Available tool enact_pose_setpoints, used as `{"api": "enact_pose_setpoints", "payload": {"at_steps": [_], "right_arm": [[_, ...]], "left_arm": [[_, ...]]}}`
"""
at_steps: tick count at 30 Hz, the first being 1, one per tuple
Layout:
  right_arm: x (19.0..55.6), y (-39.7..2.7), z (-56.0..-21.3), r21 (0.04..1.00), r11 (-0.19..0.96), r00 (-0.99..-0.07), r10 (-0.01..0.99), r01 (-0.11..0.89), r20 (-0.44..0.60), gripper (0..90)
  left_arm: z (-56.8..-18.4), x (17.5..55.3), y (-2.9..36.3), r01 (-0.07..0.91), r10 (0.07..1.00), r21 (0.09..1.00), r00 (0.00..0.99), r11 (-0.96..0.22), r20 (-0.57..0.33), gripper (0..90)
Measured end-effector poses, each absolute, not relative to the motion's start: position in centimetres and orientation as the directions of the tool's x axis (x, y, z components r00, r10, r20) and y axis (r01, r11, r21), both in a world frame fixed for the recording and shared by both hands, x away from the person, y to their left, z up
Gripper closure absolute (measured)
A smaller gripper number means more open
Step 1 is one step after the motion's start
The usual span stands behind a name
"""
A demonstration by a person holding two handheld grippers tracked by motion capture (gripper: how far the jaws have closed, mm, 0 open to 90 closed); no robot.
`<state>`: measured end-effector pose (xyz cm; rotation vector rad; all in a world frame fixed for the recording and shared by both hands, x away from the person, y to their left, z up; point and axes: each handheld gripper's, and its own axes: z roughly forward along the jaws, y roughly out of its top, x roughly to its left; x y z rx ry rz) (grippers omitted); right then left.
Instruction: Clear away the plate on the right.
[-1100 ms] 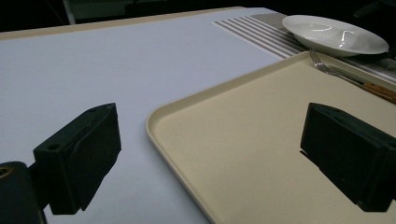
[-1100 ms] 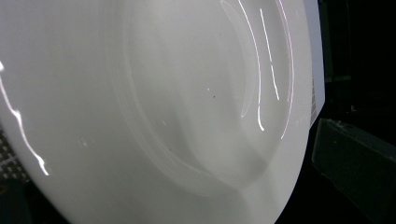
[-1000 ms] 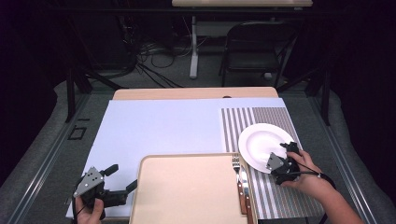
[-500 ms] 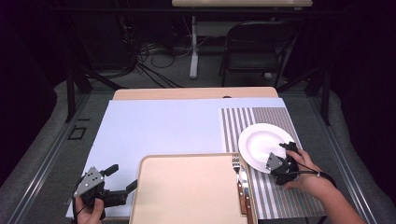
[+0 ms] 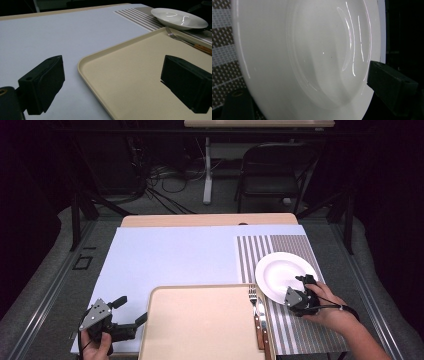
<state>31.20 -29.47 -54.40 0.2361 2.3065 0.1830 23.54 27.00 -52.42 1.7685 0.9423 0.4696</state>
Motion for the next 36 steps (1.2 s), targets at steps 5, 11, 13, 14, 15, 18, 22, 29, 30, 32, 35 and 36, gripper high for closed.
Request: {"api": "enact_pose_setpoints", "payload": {"at_steps": [5,11,13,14,15,18,22,29,30,32,35,36], "right_arm": [[31.2,-29.5,-54.0,0.211,0.974,-0.66,0.215,0.087,-0.72,21.3],[31.2,-29.4,-53.2,0.207,0.975,-0.672,0.203,0.075,-0.712,28.8],[31.2,-29.4,-53.1,0.217,0.974,-0.677,0.201,0.062,-0.709,34.0],[31.2,-29.5,-52.9,0.214,0.976,-0.682,0.188,0.047,-0.707,37.4],[31.2,-29.5,-52.9,0.21,0.977,-0.688,0.181,0.043,-0.703,39.9],[31.0,-29.4,-52.8,0.209,0.977,-0.7,0.177,0.04,-0.691,47.4],[31.0,-29.3,-52.5,0.179,0.983,-0.722,0.147,0.032,-0.676,57.3],[30.8,-29.0,-52.4,0.133,0.991,-0.754,0.106,0.025,-0.649,75.7],[30.6,-29.0,-52.4,0.113,0.993,-0.761,0.1,0.036,-0.641,77.8],[30.6,-28.8,-52.5,0.087,0.996,-0.761,0.068,0.016,-0.645,78.4],[30.5,-28.6,-52.8,0.07,0.998,-0.758,0.046,0.001,-0.651,79.3],[30.6,-28.6,-52.9,0.063,0.998,-0.754,0.03,-0.015,-0.656,79.5]], "left_arm": [[-52.4,23.6,27.0,0.376,0.779,0.913,0.616,-0.16,-0.117,5.9],[-52.5,23.6,26.9,0.373,0.779,0.915,0.616,-0.156,-0.118,5.9],[-52.4,23.6,27.0,0.374,0.779,0.914,0.616,-0.159,-0.117,5.9],[-52.4,23.6,27.0,0.374,0.779,0.914,0.616,-0.158,-0.117,5.9],[-52.4,23.6,27.0,0.375,0.779,0.913,0.616,-0.159,-0.117,5.9],[-52.5,23.6,26.9,0.373,0.778,0.914,0.617,-0.158,-0.117,5.9],[-52.5,23.6,26.9,0.373,0.779,0.914,0.617,-0.158,-0.117,5.9],[-52.5,23.6,26.9,0.373,0.779,0.914,0.616,-0.159,-0.116,5.9],[-52.5,23.6,26.9,0.371,0.778,0.914,0.617,-0.162,-0.113,5.9],[-52.5,23.6,26.9,0.372,0.779,0.915,0.616,-0.159,-0.115,5.9],[-52.4,23.6,27.0,0.373,0.779,0.912,0.617,-0.169,-0.108,5.9],[-52.4,23.6,27.0,0.373,0.78,0.913,0.617,-0.168,-0.108,5.9]]}}
